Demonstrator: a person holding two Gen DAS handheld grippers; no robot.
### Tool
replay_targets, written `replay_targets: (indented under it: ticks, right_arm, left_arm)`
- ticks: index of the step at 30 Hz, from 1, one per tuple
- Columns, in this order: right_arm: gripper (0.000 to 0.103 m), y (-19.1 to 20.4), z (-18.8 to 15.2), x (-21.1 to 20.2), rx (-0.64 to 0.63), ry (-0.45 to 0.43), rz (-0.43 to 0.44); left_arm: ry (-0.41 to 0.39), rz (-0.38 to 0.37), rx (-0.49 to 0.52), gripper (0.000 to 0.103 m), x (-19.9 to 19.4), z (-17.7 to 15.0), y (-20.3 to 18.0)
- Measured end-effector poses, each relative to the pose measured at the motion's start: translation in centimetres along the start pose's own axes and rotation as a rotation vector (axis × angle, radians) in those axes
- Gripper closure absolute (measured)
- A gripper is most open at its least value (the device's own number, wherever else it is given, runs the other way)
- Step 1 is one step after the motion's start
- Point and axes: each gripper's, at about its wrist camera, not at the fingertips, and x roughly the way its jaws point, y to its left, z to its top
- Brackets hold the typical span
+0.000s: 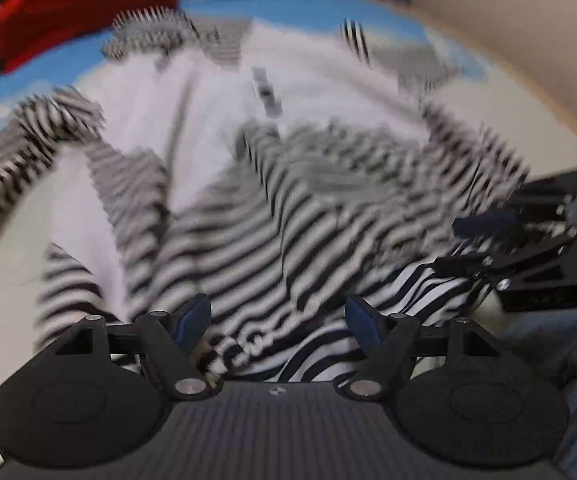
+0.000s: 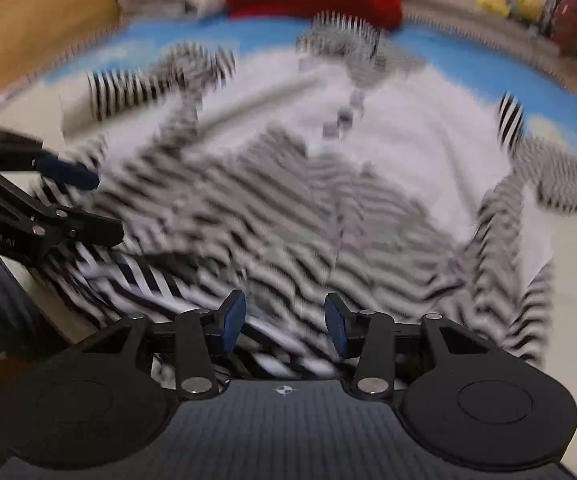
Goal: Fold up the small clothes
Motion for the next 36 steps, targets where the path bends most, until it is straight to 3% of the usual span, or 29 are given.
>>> replay_targets:
  ticks: [1,2,4,5,6,7,10,12,14,17,19,20,21,22,23,24,27,29,31,34,36]
  right_arm:
    - [0.056,-0.4,-0.3,1.0,0.002,0.033,0.004]
    - [0.055,-0.2,-0.7,1.3,-0.002,0.046,-0.009]
    - [0.055,-0.4,-0.9,2.0,-0.011,0.025,-0.072]
    - [0.062,-0.5,-0.9,2.1,0.005,0.015,-0.077]
    - [0.090,-0.8,-0.7,2.0,0.031,0.012,-0.057]
    - [0.095,-0.9,-0.7,1.7,0.044,0.004,-0.041]
    - [0.095,-0.1,-0.5,-0.7,0.025,-0.076,-0.029]
    - [0.095,0.5,-0.9,-2.8,-0.002,-0.109,0.002]
    - [0.095,1.4,-1.7,-4.3,-0.040,-0.098,0.029]
    - [0.095,1.8,-3.5,-3.2,-0.065,-0.007,0.061]
    - [0.095,1.4,-4.2,-1.9,-0.029,0.027,0.040]
    - [0.092,1.1,-4.0,-2.0,0.003,0.025,0.049]
    - [0.083,0.6,-3.7,-2.6,0.037,0.012,0.062]
    - [0.076,0.1,-3.3,-3.6,0.066,-0.016,0.080]
    - [0.060,-0.6,-3.0,-4.6,0.090,-0.049,0.093]
    - [0.048,-1.4,-2.6,-5.9,0.119,-0.096,0.100]
    - [0.046,-4.8,-1.6,-8.2,0.245,-0.200,0.061]
    - [0.046,-7.6,-0.7,-8.4,0.354,-0.225,-0.022]
    - [0.046,-10.2,0.2,-7.2,0.447,-0.207,-0.158]
    - [0.048,-13.8,0.9,-4.2,0.559,-0.164,-0.245]
    - [0.049,-15.0,1.0,-2.5,0.604,-0.149,-0.263]
  left_arm:
    - [0.020,0.010,0.006,0.027,0.9,-0.2,0.0]
    - [0.033,0.020,0.005,0.035,1.5,-0.4,0.3]
    - [0.002,0.034,-0.028,0.077,1.2,-0.6,1.0]
    - [0.000,0.013,-0.039,0.096,0.8,-0.3,1.1]
    - [-0.016,0.004,-0.059,0.096,0.0,-0.1,1.2]
    - [-0.060,0.012,-0.057,0.096,-1.1,0.3,0.6]
    - [-0.111,0.020,-0.008,0.096,-4.2,0.1,-0.2]
    - [-0.094,0.016,0.025,0.096,-5.3,-1.0,-0.5]
    - [-0.037,0.015,0.052,0.095,-4.8,-2.5,-0.8]
    - [0.026,0.025,0.066,0.086,-2.7,-4.1,-1.0]
    - [0.019,-0.004,0.021,0.073,-2.7,-4.0,-0.6]
    - [0.010,-0.022,0.003,0.052,-3.3,-3.9,-0.3]
    - [-0.018,-0.042,-0.020,0.030,-4.3,-3.5,0.2]
    - [-0.061,-0.052,-0.043,0.021,-5.0,-3.2,0.8]
    - [-0.127,-0.033,-0.075,0.007,-6.3,-3.0,1.5]
    - [-0.183,0.001,-0.105,0.001,-7.2,-2.8,2.3]
    - [-0.233,0.085,-0.226,0.000,-8.0,-1.7,5.7]
    - [-0.178,0.191,-0.347,0.000,-6.6,-0.8,8.0]
    - [-0.125,0.262,-0.460,0.001,-4.4,-0.4,10.3]
    - [-0.073,0.218,-0.583,0.013,-1.3,-0.8,12.9]
    - [-0.020,0.161,-0.617,0.031,0.1,-0.9,13.3]
